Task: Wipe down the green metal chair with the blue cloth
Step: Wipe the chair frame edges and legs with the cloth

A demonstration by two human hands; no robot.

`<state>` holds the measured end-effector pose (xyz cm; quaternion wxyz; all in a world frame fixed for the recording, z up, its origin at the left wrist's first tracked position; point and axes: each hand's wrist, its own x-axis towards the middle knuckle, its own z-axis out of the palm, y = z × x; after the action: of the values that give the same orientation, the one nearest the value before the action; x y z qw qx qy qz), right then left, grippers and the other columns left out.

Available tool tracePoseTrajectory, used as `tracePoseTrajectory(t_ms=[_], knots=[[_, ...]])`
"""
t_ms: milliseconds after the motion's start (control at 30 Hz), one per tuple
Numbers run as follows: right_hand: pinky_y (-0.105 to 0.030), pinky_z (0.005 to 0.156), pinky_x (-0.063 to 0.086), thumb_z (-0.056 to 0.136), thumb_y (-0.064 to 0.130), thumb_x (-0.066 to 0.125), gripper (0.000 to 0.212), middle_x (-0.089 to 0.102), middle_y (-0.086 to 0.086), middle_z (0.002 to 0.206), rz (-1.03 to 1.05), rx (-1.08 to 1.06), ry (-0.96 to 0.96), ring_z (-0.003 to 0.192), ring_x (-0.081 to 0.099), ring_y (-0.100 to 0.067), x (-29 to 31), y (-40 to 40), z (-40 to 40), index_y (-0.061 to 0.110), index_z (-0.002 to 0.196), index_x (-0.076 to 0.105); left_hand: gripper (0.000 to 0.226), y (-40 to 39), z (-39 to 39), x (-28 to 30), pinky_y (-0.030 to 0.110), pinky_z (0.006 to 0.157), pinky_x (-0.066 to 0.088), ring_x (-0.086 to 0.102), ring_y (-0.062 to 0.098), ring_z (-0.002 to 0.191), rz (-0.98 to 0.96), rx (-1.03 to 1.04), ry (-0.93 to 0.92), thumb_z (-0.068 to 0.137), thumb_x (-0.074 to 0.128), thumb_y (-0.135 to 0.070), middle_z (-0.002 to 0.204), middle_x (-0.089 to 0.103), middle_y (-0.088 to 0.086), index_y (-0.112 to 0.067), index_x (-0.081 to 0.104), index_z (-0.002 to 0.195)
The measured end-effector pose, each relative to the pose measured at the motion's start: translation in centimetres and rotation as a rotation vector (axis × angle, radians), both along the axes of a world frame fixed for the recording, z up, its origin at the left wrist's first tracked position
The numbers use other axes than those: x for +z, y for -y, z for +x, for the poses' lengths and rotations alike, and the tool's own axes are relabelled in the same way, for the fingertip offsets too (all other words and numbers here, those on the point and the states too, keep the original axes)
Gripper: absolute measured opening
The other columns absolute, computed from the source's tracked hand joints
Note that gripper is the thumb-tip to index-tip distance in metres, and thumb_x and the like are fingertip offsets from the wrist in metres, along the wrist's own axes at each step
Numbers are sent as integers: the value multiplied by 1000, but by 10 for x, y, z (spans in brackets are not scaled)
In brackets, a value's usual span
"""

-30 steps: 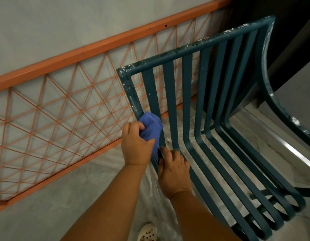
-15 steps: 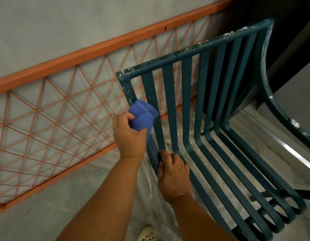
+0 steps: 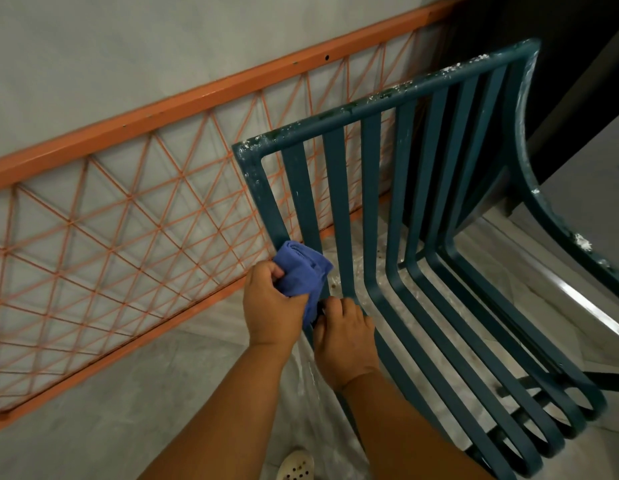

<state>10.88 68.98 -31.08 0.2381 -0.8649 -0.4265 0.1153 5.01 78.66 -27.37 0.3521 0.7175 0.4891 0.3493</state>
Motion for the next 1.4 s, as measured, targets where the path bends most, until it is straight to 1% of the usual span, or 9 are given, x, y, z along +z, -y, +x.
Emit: tracePoseTrajectory(t_ms=[100,167,367,500,700,1000,1100,1267,1400], knots=[[-38,81,43,93,41,19,40,53,1,100,162,-121,-133,88,51,-18,7,-26,2,20,110,48,36,1,0,0,12,57,40,47,11,69,-23,18,7,68,81,-26,79,53,0,-12,50,79],[-39,91,42,94,43,19,45,54,0,111,194,-175,-213,100,51,-18,6,-32,0,20,124,44,38,1,2,0,13,57,42,47,11,68,-26,33,16,66,82,-25,78,52,0,-13,49,78],[-41,94,42,95,46,20,49,53,-1,120,170,-145,-107,108,51,-19,4,-26,-10,23,136,36,33,-28,15,21,16,57,37,46,20,68,151,94,52,59,74,-3,80,51,9,-11,47,76],[-38,94,43,95,49,19,51,53,0,118,135,-136,-86,107,51,-19,7,-27,-8,24,135,38,39,-61,26,45,14,62,37,42,13,74,322,163,172,62,77,-16,87,46,3,-4,50,87],[-40,84,46,95,46,25,41,55,-4,113,95,-99,-23,102,54,-24,10,-28,-11,24,128,40,33,-18,7,4,9,59,45,61,6,76,-77,134,212,80,71,-32,86,58,-13,-20,48,99],[-38,81,44,96,46,24,41,55,-3,108,80,-96,7,93,54,-22,10,-28,-11,24,127,41,47,-53,9,21,15,66,51,63,-3,81,-55,63,310,66,84,-28,93,61,-15,-31,47,93],[-38,83,43,96,46,23,45,55,-3,109,95,-105,-8,95,54,-21,9,-27,-11,22,128,43,50,-35,8,10,14,65,48,56,3,79,5,64,223,64,84,-27,90,54,-8,-21,44,93],[-37,88,43,95,49,19,53,56,-3,112,106,-130,-51,99,54,-21,9,-27,-11,18,130,43,49,-22,8,2,28,65,47,49,21,77,97,4,132,59,83,-14,90,48,8,-13,43,88],[-37,91,43,95,49,20,54,56,-1,114,126,-140,-70,103,53,-20,10,-25,-11,20,132,44,47,-53,29,32,20,57,34,38,20,69,226,106,166,56,80,-14,83,40,9,-10,39,80]])
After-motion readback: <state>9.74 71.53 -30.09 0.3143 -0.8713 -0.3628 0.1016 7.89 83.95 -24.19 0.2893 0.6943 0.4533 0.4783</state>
